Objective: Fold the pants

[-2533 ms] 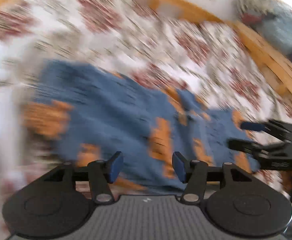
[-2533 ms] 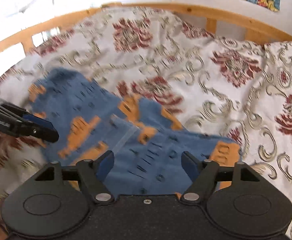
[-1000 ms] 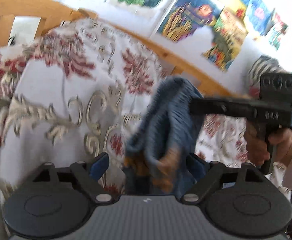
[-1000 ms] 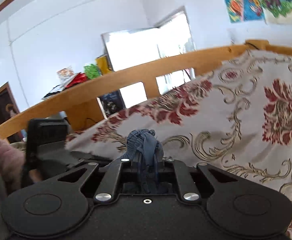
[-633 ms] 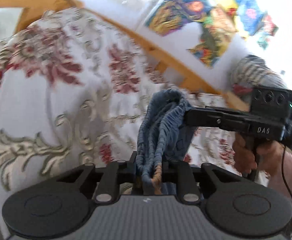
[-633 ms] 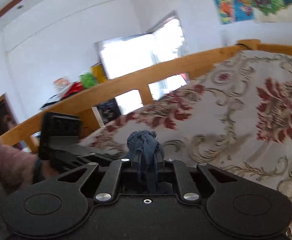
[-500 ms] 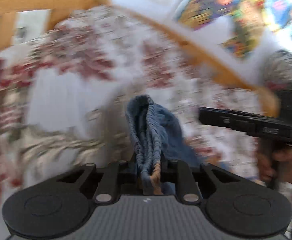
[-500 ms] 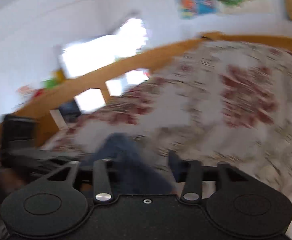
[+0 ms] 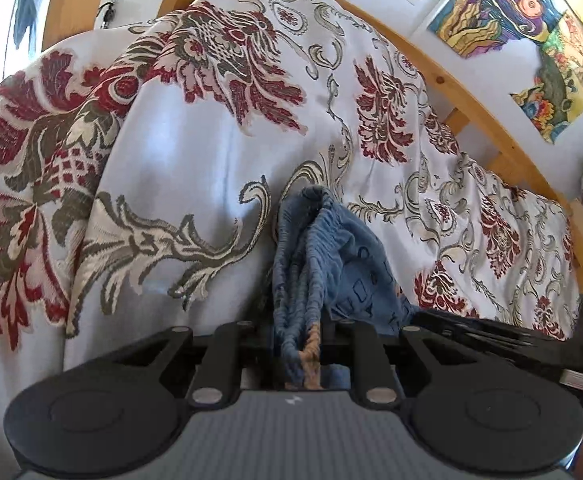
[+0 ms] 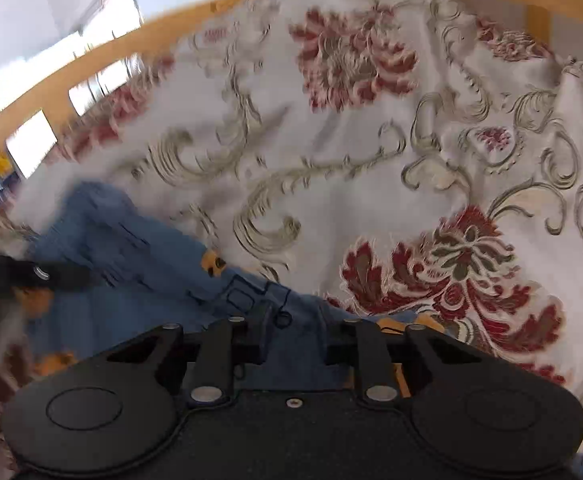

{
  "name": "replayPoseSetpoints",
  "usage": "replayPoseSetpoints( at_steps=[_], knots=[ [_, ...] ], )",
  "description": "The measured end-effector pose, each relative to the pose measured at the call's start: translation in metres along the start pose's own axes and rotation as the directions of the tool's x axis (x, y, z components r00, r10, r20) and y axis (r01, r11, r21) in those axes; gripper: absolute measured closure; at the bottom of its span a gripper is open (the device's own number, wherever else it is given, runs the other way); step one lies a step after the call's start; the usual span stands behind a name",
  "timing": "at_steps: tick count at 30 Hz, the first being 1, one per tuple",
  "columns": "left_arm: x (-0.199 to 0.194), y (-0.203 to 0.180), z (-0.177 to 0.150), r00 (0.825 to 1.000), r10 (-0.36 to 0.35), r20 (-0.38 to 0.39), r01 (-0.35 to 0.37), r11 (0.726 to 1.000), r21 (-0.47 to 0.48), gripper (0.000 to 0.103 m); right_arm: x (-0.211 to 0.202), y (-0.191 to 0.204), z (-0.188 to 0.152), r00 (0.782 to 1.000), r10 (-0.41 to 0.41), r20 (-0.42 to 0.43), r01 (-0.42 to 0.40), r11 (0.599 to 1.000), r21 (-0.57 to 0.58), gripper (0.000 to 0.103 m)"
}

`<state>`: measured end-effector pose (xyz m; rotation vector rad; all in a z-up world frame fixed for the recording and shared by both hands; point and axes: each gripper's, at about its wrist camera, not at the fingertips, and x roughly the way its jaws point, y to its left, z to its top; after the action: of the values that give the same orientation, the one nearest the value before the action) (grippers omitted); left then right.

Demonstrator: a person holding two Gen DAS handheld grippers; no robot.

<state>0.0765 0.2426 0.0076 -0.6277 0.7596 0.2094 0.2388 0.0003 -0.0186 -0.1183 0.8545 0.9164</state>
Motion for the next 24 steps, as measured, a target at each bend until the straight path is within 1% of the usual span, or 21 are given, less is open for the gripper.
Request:
replayPoseSetpoints(
  at_steps=[2,5,6,8,9,10,11,13,15,16,19,20,21,23,24],
  knots=[
    [-0.001,-0.001,0.0,1.0,-0.004,-0.003,0.004,1.0,0.012,0.083,-0.026,0.01,-0.01,0.999,-0.034,0.031,0.036,0.998,-0.053,0.063],
    [-0.003,0.0,0.0,1.0,-0.007,-0.008,0.007,1.0,0.012,0.083,-0.064,0.02,-0.04,0.991,-0.134,0.02,0.136,0.989,-0.064,0.062],
    [-0.003,-0.001,0.0,1.0,-0.006,-0.01,0.006,1.0,0.016,0.083,-0.077,0.025,-0.055,0.978,-0.206,0.016,0.207,0.976,-0.071,0.062],
    [-0.004,-0.003,0.0,1.0,0.002,-0.013,-0.002,0.999,0.035,0.083,-0.096,0.038,-0.078,0.95,-0.312,0.033,0.313,0.944,-0.103,0.062],
    [-0.004,-0.005,0.0,1.0,0.008,-0.014,-0.007,0.999,0.046,0.083,-0.104,0.045,-0.09,0.936,-0.349,0.042,0.351,0.928,-0.122,0.063],
    [-0.004,-0.007,0.001,1.0,0.013,-0.015,-0.012,0.999,0.053,0.083,-0.108,0.052,-0.099,0.928,-0.371,0.047,0.374,0.917,-0.137,0.063],
    [-0.004,-0.008,0.002,1.0,0.018,-0.014,-0.017,0.998,0.057,0.083,-0.108,0.057,-0.107,0.924,-0.379,0.052,0.383,0.911,-0.156,0.064],
    [-0.005,-0.013,0.002,1.0,0.025,-0.007,-0.025,0.998,0.065,0.083,-0.095,0.064,-0.121,0.918,-0.397,0.026,0.393,0.895,-0.213,0.068],
    [-0.006,-0.02,0.001,0.999,0.048,0.006,-0.048,0.994,0.098,0.083,-0.082,0.062,-0.13,0.914,-0.404,0.025,0.4,0.892,-0.213,0.069],
    [-0.007,-0.024,0.0,0.998,0.058,0.012,-0.059,0.992,0.112,0.083,-0.082,0.063,-0.131,0.912,-0.41,0.032,0.407,0.889,-0.212,0.069],
    [-0.009,-0.033,-0.001,0.996,0.081,0.024,-0.083,0.986,0.141,0.083,-0.091,0.07,-0.124,0.908,-0.408,0.096,0.419,0.881,-0.218,0.069],
    [-0.01,-0.036,-0.001,0.996,0.087,0.028,-0.09,0.985,0.149,0.083,-0.092,0.071,-0.122,0.909,-0.403,0.105,0.417,0.881,-0.225,0.069],
    [-0.012,-0.039,-0.002,0.995,0.087,0.038,-0.092,0.983,0.157,0.083,-0.091,0.071,-0.121,0.916,-0.39,0.099,0.402,0.887,-0.227,0.069],
    [-0.019,-0.049,-0.002,0.995,0.078,0.061,-0.088,0.979,0.183,0.083,-0.079,0.067,-0.122,0.927,-0.37,0.06,0.374,0.9,-0.223,0.069],
    [-0.024,-0.056,-0.004,0.995,0.066,0.075,-0.08,0.976,0.205,0.083,-0.075,0.065,-0.125,0.929,-0.365,0.064,0.37,0.904,-0.212,0.069]
  ],
)
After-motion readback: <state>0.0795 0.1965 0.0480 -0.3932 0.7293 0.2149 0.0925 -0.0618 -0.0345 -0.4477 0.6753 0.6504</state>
